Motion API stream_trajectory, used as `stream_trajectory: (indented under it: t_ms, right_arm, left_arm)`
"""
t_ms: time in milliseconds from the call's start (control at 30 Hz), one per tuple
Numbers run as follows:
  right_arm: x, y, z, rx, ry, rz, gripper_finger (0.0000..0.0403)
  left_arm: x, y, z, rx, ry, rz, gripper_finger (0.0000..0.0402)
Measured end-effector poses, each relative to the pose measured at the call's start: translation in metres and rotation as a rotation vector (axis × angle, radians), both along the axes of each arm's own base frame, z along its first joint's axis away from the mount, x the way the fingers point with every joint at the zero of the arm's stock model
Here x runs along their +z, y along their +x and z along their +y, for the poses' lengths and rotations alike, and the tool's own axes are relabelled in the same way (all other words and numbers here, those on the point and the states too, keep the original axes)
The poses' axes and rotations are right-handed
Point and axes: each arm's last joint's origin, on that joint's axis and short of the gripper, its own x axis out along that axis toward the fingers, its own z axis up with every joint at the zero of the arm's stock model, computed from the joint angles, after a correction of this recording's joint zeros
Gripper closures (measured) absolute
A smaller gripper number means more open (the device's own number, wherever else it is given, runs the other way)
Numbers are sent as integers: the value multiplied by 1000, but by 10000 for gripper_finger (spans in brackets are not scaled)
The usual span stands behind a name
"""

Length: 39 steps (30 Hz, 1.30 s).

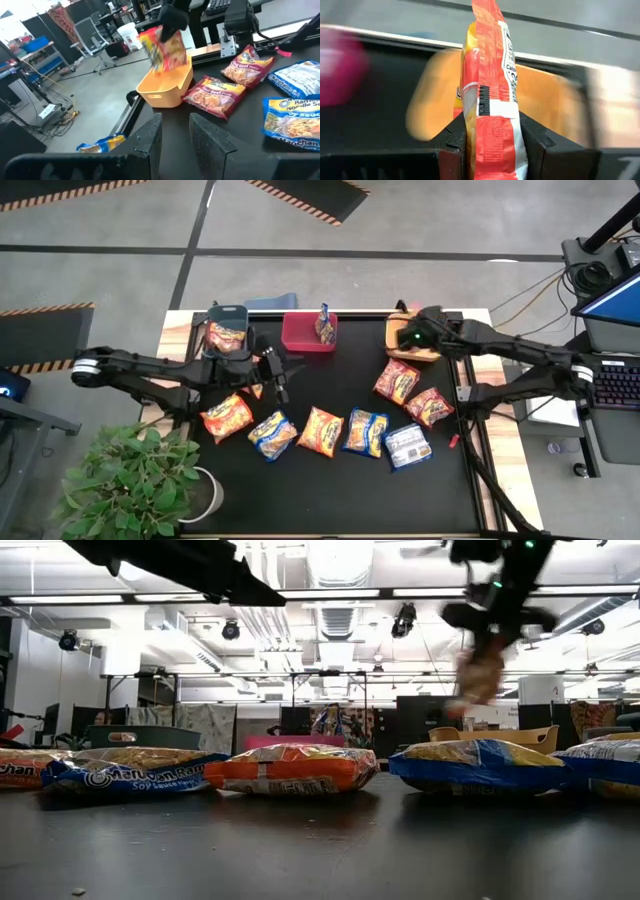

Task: Sort Maruchan noodles
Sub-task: Put the orange noodle pack into the yellow bin

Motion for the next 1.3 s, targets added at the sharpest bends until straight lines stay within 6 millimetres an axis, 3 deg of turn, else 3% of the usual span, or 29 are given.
stream_trajectory:
  t_ms: [167, 567, 867, 1300]
  right_arm:
    - [-13, -24, -7, -215, 22, 135, 302]
    - [-43, -11, -22, -265, -63, 192, 302]
    - [-78, 4, -31, -267, -30, 330, 302]
    - [-108, 16, -39, -257, 21, 458, 254]
  left_arm:
    - [-1, 1, 0, 1, -4, 1, 319]
    - [-1, 1, 0, 1, -5, 0, 319]
    - [-3, 0, 0, 2, -6, 17, 319]
    - [-3, 0, 0, 1, -5, 24, 319]
